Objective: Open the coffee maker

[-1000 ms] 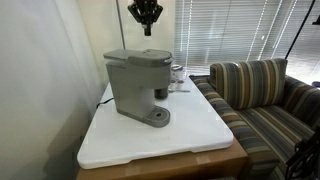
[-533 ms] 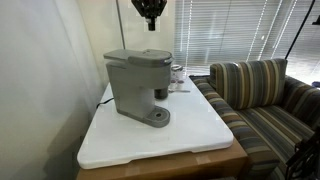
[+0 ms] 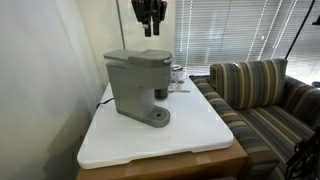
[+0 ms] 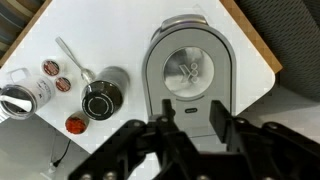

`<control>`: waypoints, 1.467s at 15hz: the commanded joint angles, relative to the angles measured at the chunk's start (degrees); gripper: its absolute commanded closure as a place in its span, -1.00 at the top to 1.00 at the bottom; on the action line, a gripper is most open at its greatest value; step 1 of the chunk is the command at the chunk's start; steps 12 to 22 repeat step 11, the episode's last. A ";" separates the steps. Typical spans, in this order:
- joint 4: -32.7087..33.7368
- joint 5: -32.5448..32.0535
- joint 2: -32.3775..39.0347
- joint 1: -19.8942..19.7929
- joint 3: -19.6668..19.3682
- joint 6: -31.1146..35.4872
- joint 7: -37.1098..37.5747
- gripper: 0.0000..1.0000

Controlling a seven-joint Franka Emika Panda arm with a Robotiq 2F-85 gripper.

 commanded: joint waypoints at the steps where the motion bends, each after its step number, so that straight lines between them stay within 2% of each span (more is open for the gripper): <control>1: -8.44 0.75 -5.31 -0.81 0.92 3.91 -3.86 0.50; 4: -10.82 1.58 -6.69 -1.15 1.48 4.07 -6.08 0.94; 5: -11.47 1.88 -7.13 -1.29 1.68 4.12 -7.16 0.98; 8: -12.58 4.71 -7.95 -2.40 2.92 3.83 -12.49 1.00; 9: -8.60 2.37 -5.31 -0.62 1.62 1.97 -8.44 1.00; 11: -9.02 3.47 -5.64 -1.00 2.06 1.99 -10.32 1.00; 22: -9.02 3.47 -5.64 -1.00 2.06 1.99 -10.32 1.00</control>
